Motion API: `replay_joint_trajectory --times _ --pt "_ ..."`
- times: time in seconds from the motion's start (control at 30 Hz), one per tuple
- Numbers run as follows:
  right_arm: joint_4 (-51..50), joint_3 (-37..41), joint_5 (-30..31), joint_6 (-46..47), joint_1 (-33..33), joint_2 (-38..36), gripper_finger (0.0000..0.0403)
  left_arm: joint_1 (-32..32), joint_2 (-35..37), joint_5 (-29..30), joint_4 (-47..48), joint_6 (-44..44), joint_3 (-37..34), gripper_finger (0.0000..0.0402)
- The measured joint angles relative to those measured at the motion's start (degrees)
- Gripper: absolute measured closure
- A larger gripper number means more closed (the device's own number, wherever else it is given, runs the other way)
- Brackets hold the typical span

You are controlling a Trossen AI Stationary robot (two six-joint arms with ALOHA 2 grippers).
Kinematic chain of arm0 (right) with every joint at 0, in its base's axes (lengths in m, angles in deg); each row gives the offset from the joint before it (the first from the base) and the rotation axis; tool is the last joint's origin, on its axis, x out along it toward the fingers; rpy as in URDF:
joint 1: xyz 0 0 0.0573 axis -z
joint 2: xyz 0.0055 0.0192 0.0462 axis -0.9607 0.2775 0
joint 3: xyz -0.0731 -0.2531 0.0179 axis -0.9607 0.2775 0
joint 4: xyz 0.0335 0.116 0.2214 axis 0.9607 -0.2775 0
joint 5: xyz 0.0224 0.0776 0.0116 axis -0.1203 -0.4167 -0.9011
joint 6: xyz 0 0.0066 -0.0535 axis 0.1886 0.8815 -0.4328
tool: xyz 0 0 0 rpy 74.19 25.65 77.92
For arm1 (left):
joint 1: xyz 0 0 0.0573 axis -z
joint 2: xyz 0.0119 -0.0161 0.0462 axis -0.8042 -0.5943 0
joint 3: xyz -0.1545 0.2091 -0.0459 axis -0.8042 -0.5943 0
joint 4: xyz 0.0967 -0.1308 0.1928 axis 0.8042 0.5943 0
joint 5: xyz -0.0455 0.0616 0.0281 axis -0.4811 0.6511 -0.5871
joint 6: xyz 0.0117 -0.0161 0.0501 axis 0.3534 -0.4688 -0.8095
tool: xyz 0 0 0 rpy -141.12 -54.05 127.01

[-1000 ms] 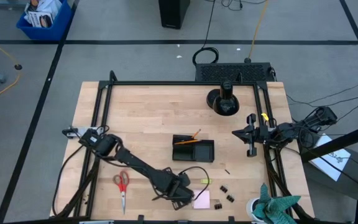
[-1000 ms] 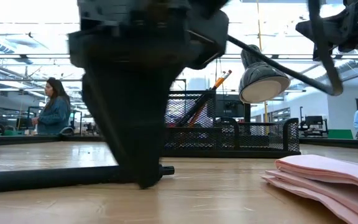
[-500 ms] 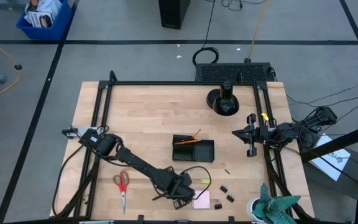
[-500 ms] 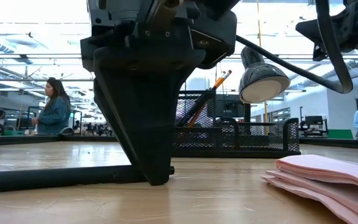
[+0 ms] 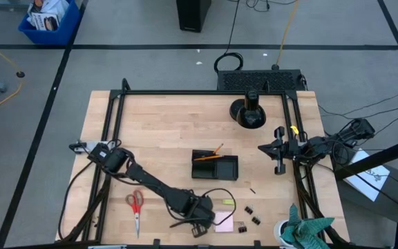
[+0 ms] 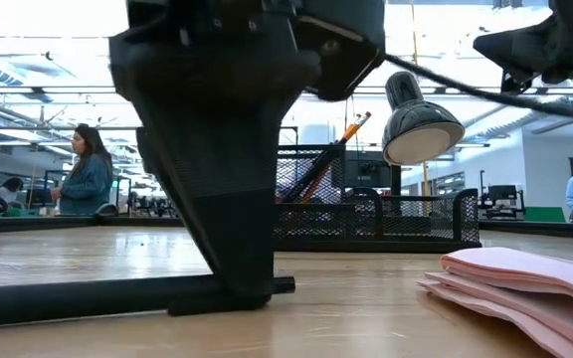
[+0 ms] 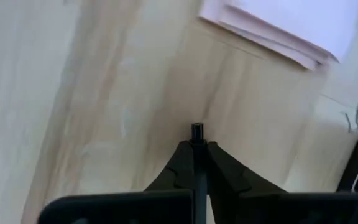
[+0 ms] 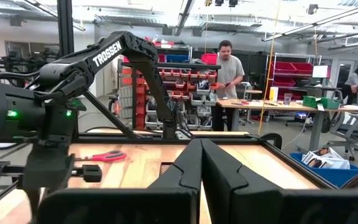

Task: Pick and place office supplies into organizer
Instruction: Put the black pen into the black desk organizer

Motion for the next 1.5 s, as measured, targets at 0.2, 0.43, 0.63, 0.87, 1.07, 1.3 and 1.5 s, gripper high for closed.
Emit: replay_joint_trajectory --times 0.2,0.43,0.63,0.87,1.07,1.3,1.5 --pt "0.04 0.00 -0.02 -0.11 0.00 -0.01 0.0399 0.09 1.07 6.45 -2.71 -6.63 -0.17 0.0384" --pt "0.07 0.00 -0.02 -0.17 0.00 0.00 0.0399 -1.04 4.12 19.99 0.01 -10.42 -0.76 0.0392" --pt "0.27 0.01 -0.02 -0.17 -0.01 -0.01 0.0399 -2.47 10.75 27.46 -2.60 -16.55 -0.39 0.0390" --pt "0.28 -0.01 -0.04 -0.22 0.00 -0.01 0.0399 -4.17 18.35 37.50 -12.35 -36.46 -0.31 0.0386" --pt "-0.06 -0.01 -0.06 -0.05 -0.01 0.01 0.0399 -7.87 22.73 39.32 -22.03 -51.62 -0.28 0.0387" --pt "-0.09 0.01 -0.07 -0.11 -0.01 0.01 0.0399 -14.68 23.49 32.69 -23.13 -56.58 -2.51 0.0388" --pt "-0.08 0.01 -0.06 -0.15 -0.01 -0.01 0.0399 -19.18 23.58 23.35 -36.36 -55.41 -13.13 0.0396"
